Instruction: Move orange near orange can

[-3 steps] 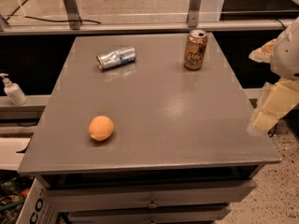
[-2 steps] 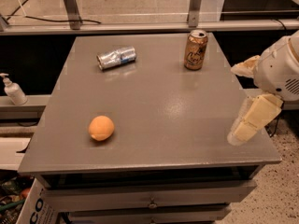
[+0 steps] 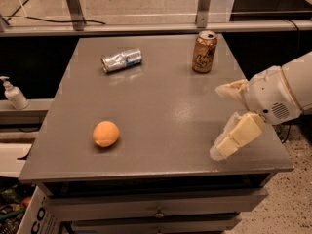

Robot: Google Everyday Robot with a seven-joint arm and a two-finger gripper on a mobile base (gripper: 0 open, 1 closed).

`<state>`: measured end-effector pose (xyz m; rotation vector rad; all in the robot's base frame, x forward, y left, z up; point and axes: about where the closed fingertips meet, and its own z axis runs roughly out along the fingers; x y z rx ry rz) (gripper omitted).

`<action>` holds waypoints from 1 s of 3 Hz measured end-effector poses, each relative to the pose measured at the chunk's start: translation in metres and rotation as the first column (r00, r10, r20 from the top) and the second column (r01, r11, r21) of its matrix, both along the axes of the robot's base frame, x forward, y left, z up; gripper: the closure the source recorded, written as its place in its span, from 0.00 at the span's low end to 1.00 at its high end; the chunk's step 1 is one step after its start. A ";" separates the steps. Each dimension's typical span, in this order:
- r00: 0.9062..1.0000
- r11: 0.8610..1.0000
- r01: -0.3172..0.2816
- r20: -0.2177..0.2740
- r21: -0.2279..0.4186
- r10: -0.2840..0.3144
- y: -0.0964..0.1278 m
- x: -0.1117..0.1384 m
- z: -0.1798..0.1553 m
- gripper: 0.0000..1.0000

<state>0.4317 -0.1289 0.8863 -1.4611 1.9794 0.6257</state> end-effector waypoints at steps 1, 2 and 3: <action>1.000 0.997 -0.007 -0.015 0.074 0.008 0.011 0.000 -0.005 0.00; 1.000 0.998 -0.007 -0.012 0.064 0.008 0.010 0.000 -0.004 0.00; 1.000 1.000 -0.006 -0.002 0.012 0.006 0.004 0.000 0.000 0.00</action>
Offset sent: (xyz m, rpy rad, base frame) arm 0.0141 0.0900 0.0075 0.4767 -0.0330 0.0631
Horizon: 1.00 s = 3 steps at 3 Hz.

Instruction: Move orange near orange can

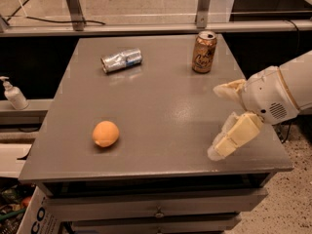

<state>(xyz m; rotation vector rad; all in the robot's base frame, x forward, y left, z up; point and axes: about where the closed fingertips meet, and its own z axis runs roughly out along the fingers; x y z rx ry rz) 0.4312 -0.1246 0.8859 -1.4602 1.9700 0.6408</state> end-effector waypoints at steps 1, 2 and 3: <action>1.000 1.000 -0.004 0.000 0.008 0.004 0.001 0.000 -0.011 0.00; 0.999 0.980 -0.043 0.022 0.193 0.040 0.046 0.003 -0.014 0.00; 0.997 0.929 -0.071 0.040 0.364 0.061 0.085 0.005 0.001 0.00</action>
Offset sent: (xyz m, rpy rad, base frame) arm 0.0054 0.1035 0.0071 0.5271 -0.0215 0.0762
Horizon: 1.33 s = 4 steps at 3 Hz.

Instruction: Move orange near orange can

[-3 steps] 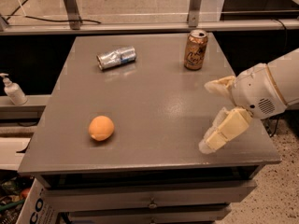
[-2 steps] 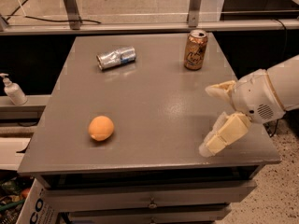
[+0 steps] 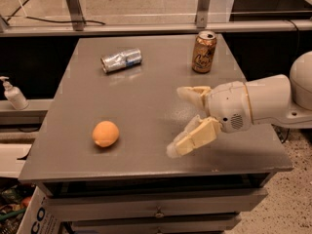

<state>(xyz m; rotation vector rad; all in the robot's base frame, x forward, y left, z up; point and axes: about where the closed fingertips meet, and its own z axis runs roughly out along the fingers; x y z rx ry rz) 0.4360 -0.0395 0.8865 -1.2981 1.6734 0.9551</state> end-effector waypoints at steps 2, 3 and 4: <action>0.998 0.978 -0.060 0.039 0.199 0.054 0.066 -0.021 0.015 0.00; 0.998 0.978 -0.061 0.040 0.199 0.054 0.066 -0.021 0.015 0.00; 0.997 0.978 -0.062 0.065 0.197 0.051 0.079 -0.019 0.009 0.00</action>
Offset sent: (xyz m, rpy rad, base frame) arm -0.0335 0.0883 0.0096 0.2844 -0.0307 0.0663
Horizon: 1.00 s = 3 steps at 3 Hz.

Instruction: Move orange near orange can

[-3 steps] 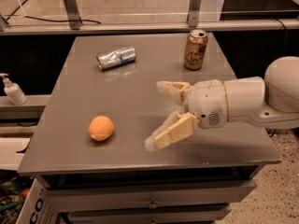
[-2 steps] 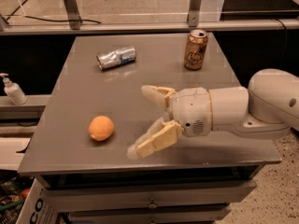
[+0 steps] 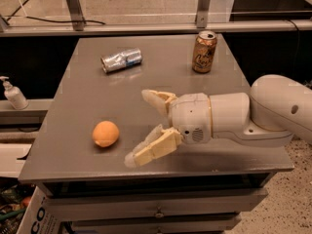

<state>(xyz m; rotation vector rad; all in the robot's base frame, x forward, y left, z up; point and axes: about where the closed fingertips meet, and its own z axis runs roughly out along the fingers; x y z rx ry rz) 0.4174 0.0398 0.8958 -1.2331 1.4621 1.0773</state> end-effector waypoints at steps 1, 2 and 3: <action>0.999 1.000 0.014 0.030 -0.022 -0.013 0.024 0.001 -0.018 0.00; 0.998 0.997 0.040 0.055 -0.067 -0.036 0.045 0.005 -0.041 0.00; 0.996 0.992 0.068 0.067 -0.107 -0.061 0.057 0.013 -0.061 0.00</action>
Offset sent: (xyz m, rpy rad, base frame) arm 0.0144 0.0652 -0.0715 -0.1248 -0.0794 -0.0777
